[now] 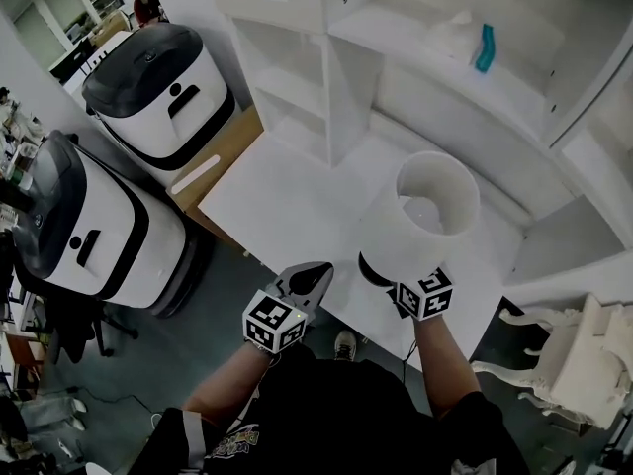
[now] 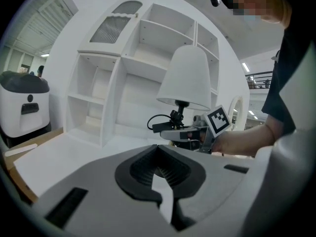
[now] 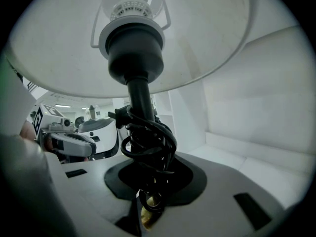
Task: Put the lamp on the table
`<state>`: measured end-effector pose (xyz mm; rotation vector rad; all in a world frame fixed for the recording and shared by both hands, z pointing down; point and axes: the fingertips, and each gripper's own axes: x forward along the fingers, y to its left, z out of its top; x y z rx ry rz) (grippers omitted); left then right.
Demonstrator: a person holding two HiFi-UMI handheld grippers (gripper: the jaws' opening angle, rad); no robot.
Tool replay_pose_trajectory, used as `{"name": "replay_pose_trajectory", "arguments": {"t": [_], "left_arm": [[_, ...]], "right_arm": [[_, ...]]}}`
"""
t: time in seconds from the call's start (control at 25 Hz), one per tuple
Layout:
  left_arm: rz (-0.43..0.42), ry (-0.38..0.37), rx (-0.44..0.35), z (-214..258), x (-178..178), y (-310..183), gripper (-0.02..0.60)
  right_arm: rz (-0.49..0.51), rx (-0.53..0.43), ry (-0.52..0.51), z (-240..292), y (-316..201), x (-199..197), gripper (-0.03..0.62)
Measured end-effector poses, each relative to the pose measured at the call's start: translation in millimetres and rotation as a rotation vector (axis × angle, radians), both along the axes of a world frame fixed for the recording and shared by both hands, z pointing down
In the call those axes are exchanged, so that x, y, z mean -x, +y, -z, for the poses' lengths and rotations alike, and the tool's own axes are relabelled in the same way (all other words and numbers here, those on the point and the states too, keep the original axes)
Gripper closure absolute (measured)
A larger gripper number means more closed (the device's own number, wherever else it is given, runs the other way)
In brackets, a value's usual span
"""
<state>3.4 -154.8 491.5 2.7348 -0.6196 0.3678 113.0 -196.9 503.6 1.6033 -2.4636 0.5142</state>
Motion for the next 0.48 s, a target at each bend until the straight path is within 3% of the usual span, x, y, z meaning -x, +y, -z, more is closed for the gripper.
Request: {"name": "replay_pose_trajectory", "arguments": {"t": [0.48], "left_arm": [[-0.135, -0.010, 0.016, -15.1, 1.1, -64.2, 0.575]], "right_arm": [[-0.107, -0.002, -0.009, -17.2, -60.6, -0.2, 0.497]]}}
